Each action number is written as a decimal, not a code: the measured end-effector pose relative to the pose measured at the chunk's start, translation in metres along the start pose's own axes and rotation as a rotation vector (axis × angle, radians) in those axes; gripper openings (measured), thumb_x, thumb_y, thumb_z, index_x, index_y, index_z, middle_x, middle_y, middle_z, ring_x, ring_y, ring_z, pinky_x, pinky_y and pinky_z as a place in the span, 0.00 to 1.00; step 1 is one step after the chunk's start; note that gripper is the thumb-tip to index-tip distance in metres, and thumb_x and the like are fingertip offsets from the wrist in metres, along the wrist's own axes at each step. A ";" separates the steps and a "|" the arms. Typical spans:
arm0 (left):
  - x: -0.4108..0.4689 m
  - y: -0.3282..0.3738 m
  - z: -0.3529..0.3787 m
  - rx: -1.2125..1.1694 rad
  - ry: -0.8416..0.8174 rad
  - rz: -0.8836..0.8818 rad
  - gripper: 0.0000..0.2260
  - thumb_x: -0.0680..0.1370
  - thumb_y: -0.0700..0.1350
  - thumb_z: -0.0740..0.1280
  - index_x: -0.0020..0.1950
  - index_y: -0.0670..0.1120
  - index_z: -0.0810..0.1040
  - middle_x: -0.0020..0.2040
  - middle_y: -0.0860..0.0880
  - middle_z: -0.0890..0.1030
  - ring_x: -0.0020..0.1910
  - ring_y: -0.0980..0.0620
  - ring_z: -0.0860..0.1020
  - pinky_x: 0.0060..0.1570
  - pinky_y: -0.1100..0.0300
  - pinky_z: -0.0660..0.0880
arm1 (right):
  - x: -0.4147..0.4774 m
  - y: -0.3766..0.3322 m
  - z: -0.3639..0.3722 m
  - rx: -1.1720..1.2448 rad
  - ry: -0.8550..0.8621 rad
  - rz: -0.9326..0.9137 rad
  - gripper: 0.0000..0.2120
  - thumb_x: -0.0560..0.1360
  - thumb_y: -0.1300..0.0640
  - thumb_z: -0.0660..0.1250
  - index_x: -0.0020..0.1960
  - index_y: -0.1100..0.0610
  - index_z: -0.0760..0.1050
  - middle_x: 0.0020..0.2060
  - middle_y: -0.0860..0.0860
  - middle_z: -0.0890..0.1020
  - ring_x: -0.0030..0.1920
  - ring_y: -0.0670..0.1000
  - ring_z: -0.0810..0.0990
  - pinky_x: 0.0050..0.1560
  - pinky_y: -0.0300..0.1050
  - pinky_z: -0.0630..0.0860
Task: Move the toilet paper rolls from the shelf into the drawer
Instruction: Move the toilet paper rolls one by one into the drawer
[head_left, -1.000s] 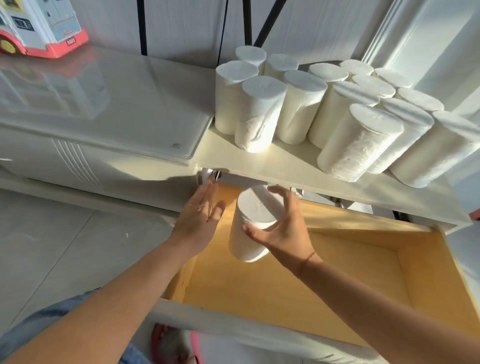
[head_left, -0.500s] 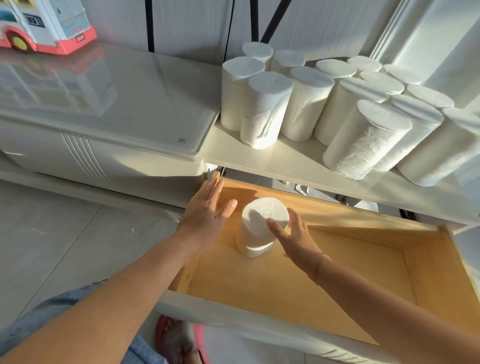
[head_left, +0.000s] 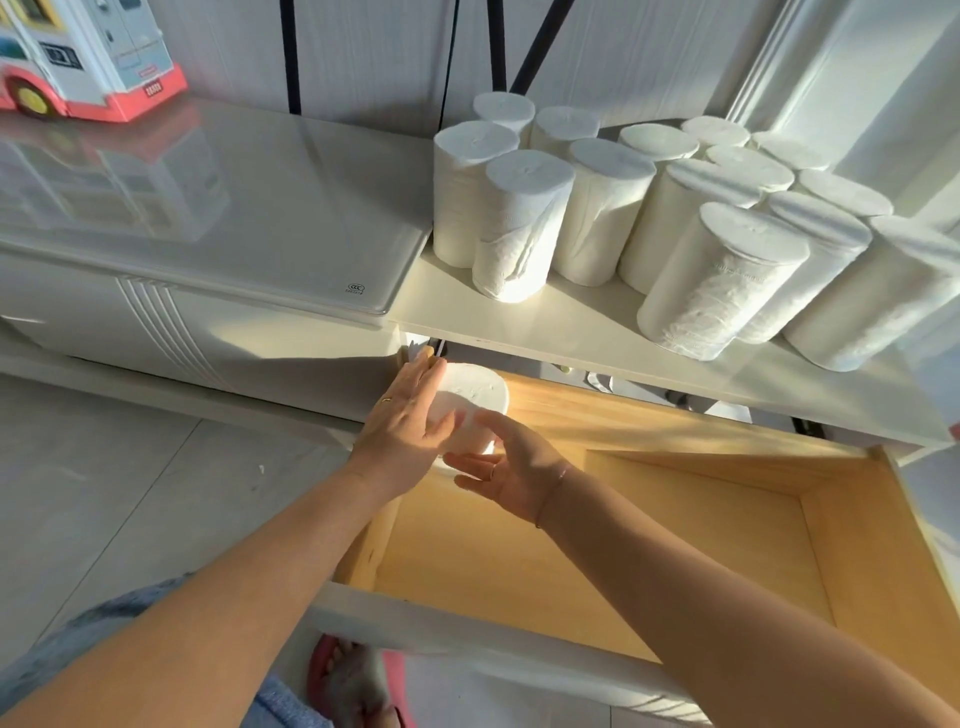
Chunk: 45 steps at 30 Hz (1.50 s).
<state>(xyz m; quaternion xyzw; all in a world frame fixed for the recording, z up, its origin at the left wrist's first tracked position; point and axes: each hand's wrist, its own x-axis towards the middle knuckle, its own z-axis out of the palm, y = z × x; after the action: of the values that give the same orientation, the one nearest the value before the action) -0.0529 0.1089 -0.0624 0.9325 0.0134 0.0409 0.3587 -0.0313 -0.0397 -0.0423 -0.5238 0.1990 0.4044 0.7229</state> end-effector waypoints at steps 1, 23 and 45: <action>0.001 -0.001 0.000 0.002 0.004 0.017 0.26 0.80 0.51 0.57 0.76 0.54 0.51 0.77 0.56 0.47 0.75 0.58 0.47 0.71 0.57 0.52 | -0.001 -0.001 -0.003 -0.072 0.010 -0.005 0.12 0.78 0.51 0.64 0.56 0.57 0.71 0.55 0.62 0.78 0.52 0.58 0.80 0.58 0.52 0.74; 0.008 0.004 0.007 0.333 -0.057 0.011 0.31 0.78 0.64 0.45 0.77 0.51 0.46 0.78 0.51 0.42 0.75 0.55 0.40 0.74 0.52 0.42 | -0.016 -0.134 -0.132 -0.456 0.772 -1.076 0.40 0.64 0.47 0.77 0.68 0.60 0.63 0.51 0.50 0.68 0.52 0.47 0.69 0.59 0.45 0.71; 0.009 0.002 0.010 0.357 -0.060 -0.001 0.28 0.79 0.61 0.46 0.76 0.51 0.47 0.78 0.51 0.41 0.75 0.55 0.40 0.74 0.52 0.41 | -0.061 -0.106 -0.107 -0.749 -0.020 -0.893 0.47 0.57 0.51 0.82 0.70 0.60 0.65 0.62 0.53 0.79 0.64 0.49 0.77 0.62 0.42 0.76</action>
<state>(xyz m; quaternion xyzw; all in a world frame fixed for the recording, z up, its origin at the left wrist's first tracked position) -0.0435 0.1012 -0.0686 0.9821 0.0104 0.0098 0.1879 0.0308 -0.1744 0.0245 -0.7729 -0.2047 0.1080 0.5908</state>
